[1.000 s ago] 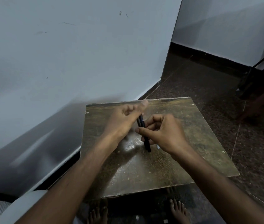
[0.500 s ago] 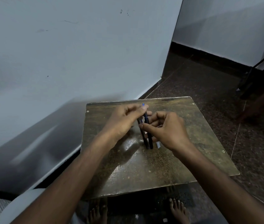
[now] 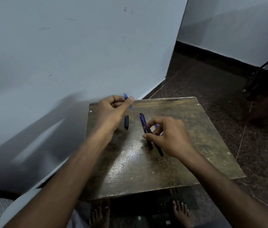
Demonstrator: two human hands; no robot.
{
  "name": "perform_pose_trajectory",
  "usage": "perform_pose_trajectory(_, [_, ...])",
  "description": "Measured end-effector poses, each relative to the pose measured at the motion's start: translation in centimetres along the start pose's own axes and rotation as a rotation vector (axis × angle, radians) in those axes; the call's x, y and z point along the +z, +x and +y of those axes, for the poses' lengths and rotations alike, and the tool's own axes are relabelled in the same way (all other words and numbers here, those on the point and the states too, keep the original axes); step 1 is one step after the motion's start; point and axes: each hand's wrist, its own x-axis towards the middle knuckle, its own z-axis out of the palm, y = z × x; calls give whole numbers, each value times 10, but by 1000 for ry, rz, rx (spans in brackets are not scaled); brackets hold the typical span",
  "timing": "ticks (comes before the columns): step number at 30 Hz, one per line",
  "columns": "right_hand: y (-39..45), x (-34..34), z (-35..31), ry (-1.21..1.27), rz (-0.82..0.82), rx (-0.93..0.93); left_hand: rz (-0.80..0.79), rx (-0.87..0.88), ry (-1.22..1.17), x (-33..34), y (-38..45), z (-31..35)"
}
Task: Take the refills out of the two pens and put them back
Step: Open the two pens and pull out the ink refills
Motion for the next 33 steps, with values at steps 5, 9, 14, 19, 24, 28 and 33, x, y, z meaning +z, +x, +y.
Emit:
perform_pose_trajectory(5, [2,-4,7,-28,14,24,-156,-37,400,-24,9,-10])
perform_pose_trajectory(9, [2,-3,6,-49,21,0,-249,-110,634,-29,10,-16])
perform_pose_trajectory(14, [3,-2,5,-65,30,-9,-385,-213,713,-24,0,-19])
perform_pose_trajectory(19, [1,-2,4,-59,12,7,-387,-140,793,-17,-3,-19])
perform_pose_trajectory(24, [3,-1,5,2,-4,40,-341,-88,828,-20,-1,-21])
perform_pose_trajectory(28, [2,-1,3,306,-71,140,-210,52,651,-19,0,-18])
perform_pose_trajectory(33, [5,-7,-4,775,-81,335,-356,171,420,-8,-10,-1])
